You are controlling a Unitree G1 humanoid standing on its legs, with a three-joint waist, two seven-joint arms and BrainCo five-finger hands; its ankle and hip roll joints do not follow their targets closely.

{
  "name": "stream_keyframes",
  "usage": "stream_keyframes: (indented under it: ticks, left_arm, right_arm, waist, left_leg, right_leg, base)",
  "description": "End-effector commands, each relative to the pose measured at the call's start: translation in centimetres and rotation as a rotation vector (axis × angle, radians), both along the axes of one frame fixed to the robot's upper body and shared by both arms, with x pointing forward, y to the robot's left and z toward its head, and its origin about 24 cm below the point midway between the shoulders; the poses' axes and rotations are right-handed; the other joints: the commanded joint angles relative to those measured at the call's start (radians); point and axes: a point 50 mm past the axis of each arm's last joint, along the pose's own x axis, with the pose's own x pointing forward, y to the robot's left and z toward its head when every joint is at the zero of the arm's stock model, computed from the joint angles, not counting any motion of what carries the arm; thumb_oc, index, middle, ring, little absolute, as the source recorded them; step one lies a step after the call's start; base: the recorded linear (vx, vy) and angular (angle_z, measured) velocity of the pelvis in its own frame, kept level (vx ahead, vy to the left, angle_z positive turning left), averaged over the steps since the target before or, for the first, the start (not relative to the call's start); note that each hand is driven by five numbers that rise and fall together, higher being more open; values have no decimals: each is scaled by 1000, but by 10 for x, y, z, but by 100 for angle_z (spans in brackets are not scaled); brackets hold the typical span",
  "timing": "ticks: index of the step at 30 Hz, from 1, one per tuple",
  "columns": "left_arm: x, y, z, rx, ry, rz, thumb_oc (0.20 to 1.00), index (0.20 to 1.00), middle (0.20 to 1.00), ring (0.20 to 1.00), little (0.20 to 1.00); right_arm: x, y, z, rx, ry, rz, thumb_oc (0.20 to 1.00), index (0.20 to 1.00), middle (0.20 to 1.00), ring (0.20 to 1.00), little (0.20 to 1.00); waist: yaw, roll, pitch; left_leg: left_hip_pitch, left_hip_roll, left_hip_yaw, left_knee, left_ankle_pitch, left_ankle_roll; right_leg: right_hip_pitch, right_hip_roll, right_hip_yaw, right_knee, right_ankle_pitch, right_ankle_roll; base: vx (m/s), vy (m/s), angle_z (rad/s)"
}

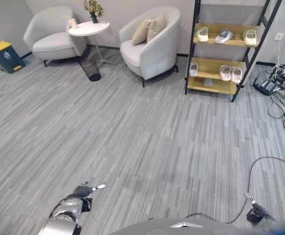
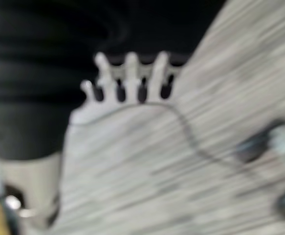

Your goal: Arrange the slippers neatly on the shoe rack.

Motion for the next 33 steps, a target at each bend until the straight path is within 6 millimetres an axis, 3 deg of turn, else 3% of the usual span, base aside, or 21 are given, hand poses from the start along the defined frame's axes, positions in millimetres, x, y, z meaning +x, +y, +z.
stream_keyframes:
  ticks: [1, 3, 5, 6, 8, 10, 11, 13, 14, 15, 17, 19, 22, 25, 26, 29, 31, 32, 33]
  left_arm:
    - [21, -6, 7, 5, -68, -28, 1000, 1000, 1000, 1000, 1000]
    - [21, -22, 2, -59, -83, -30, 1000, 1000, 1000, 1000, 1000]
    - [16, -26, -2, -70, -60, -36, 1000, 1000, 1000, 1000, 1000]
    - [9, -35, -7, -79, -15, -99, 1000, 1000, 1000, 1000, 1000]
    - [0, -55, -16, -95, 36, -207, 1000, 1000, 1000, 1000, 1000]
    - [-3, -57, -17, -101, 42, -203, 1000, 1000, 1000, 1000, 1000]
    - [-5, -64, -19, -101, 68, -260, 1000, 1000, 1000, 1000, 1000]
    - [0, -68, -19, -81, 74, -320, 1000, 1000, 1000, 1000, 1000]
    - [2, -69, -18, -72, 67, -326, 1000, 1000, 1000, 1000, 1000]
    - [3, -69, -17, -72, 64, -331, 1000, 1000, 1000, 1000, 1000]
    - [2, -70, -18, -80, 46, -311, 1000, 1000, 1000, 1000, 1000]
    - [-2, -71, -20, -59, 62, -319, 1000, 1000, 1000, 1000, 1000]
    - [-7, -71, -22, -61, 82, -320, 1000, 1000, 1000, 1000, 1000]
    - [-21, -60, -25, -15, 135, -314, 1000, 1000, 1000, 1000, 1000]
    - [-22, -52, -23, 10, 137, -301, 1000, 1000, 1000, 1000, 1000]
    - [-16, -47, -20, 30, 113, -298, 1000, 1000, 1000, 1000, 1000]
    - [-2, -44, -14, 53, 72, -315, 1000, 1000, 1000, 1000, 1000]
    - [6, -46, -11, 63, 40, -329, 1000, 1000, 1000, 1000, 1000]
    - [11, -47, -9, 67, 26, -339, 1000, 1000, 1000, 1000, 1000]
  right_arm:
    - [-2, 12, -5, 34, 27, 74, 1000, 1000, 1000, 1000, 1000]
    - [-4, 36, -13, 78, 64, 274, 1000, 1000, 1000, 1000, 1000]
    - [-10, 44, -16, 98, 93, 317, 1000, 1000, 1000, 1000, 1000]
    - [-23, 53, -21, 143, 119, 364, 1000, 1000, 1000, 1000, 1000]
    - [-42, 51, -22, 110, 265, 528, 1000, 1000, 1000, 1000, 1000]
    - [-39, 50, -22, 97, 273, 588, 1000, 1000, 1000, 1000, 1000]
    - [-36, 48, -21, 82, 306, 697, 1000, 1000, 1000, 1000, 1000]
    - [-33, 44, -19, 67, 306, 697, 1000, 1000, 1000, 1000, 1000]
    - [-32, 38, -17, 51, 311, 697, 1000, 1000, 1000, 1000, 1000]
    - [-32, 34, -16, 41, 311, 692, 1000, 1000, 1000, 1000, 1000]
    - [-22, 27, -13, 5, 275, 679, 1000, 1000, 1000, 1000, 1000]
    - [-13, 31, -13, -14, 237, 685, 1000, 1000, 1000, 1000, 1000]
    - [-14, 34, -14, -10, 244, 706, 1000, 1000, 1000, 1000, 1000]
    - [-10, 38, -15, -12, 239, 715, 1000, 1000, 1000, 1000, 1000]
    - [-2, 44, -15, -5, 206, 728, 1000, 1000, 1000, 1000, 1000]
    - [12, 55, -15, -9, 162, 783, 1000, 1000, 1000, 1000, 1000]
    - [30, 58, -11, -44, 126, 845, 1000, 1000, 1000, 1000, 1000]
    - [39, 58, -8, -61, 100, 854, 1000, 1000, 1000, 1000, 1000]
    - [40, 56, -7, -64, 95, 842, 1000, 1000, 1000, 1000, 1000]
  waist:
    - [-8, -31, -2]
    - [-7, -23, 13]
    - [-9, -21, 14]
    - [-11, -17, 18]
    - [-21, -18, 40]
    - [-20, -22, 50]
    - [-14, -42, 80]
    - [-14, -64, 110]
    - [-7, -73, 127]
    - [-6, -75, 131]
    - [15, -71, 132]
    - [39, -61, 137]
    - [49, -60, 134]
    - [52, -74, 107]
    - [57, -86, 91]
    - [60, -96, 84]
    - [50, -98, 92]
    - [37, -72, 109]
    - [30, -61, 110]
  left_leg:
    - [4, 23, 24, 2, -46, -73]
    - [3, 24, 22, 2, -37, -76]
    - [4, 24, 20, 2, -38, -77]
    - [12, 28, 17, 2, -35, -83]
    - [11, 42, 17, 59, -50, -86]
    - [-6, 46, 13, 96, -63, -88]
    - [-73, 53, 10, 248, -72, -104]
    - [-158, 86, 32, 417, -24, -124]
    - [-208, 91, 20, 518, 2, -116]
    - [-234, 85, 13, 531, -3, -111]
    - [-264, 47, -26, 392, -50, -91]
    - [-321, 53, -75, 211, 41, -107]
    - [-322, 49, -99, 171, 50, -109]
    - [-317, 17, -92, 204, 33, -91]
    - [-294, 2, -69, 212, 1, -64]
    - [-260, -10, -50, 208, -31, -38]
    - [-191, -36, -42, 207, -82, 5]
    - [-154, -36, -43, 207, -101, 31]
    - [-132, -38, -43, 199, -115, 38]
  right_leg:
    - [34, -96, -32, -143, 140, 116]
    - [28, -96, -44, -130, 133, 111]
    - [29, -96, -47, -129, 130, 109]
    - [31, -91, -48, -121, 120, 102]
    - [28, -83, -19, -100, 104, 86]
    - [20, -80, -4, -86, 98, 78]
    - [7, -71, 20, -53, 76, 56]
    - [15, -71, 23, -35, 63, 36]
    - [15, -62, 34, -12, 48, 20]
    - [12, -60, 43, -1, 40, 20]
    - [22, -53, 73, -8, 17, 37]
    - [69, -48, 89, -40, 8, 51]
    - [95, -54, 116, -50, -4, 63]
    - [116, -87, 141, -43, 2, 86]
    - [99, -109, 159, 10, 19, 104]
    - [58, -122, 166, 105, 54, 129]
    - [-34, -142, 170, 326, 218, 170]
    - [-103, -163, 146, 462, 317, 160]
    - [-116, -167, 133, 493, 320, 153]
  base:
    - [0, 0, 0]
    - [-20, -92, -3]
    - [18, -96, 1]
    - [89, -196, 5]
    - [83, -277, 4]
    - [16, -190, -20]
    - [12, -236, -42]
    - [62, -250, -24]
    - [138, -146, -7]
    - [280, -40, -26]
    - [373, 110, -39]
    - [404, 145, -69]
    - [261, 125, -32]
    - [421, 240, -69]
    - [509, 312, -46]
    - [325, 199, -66]
    - [400, 312, -24]
    - [408, 343, 6]
    - [289, 258, 14]
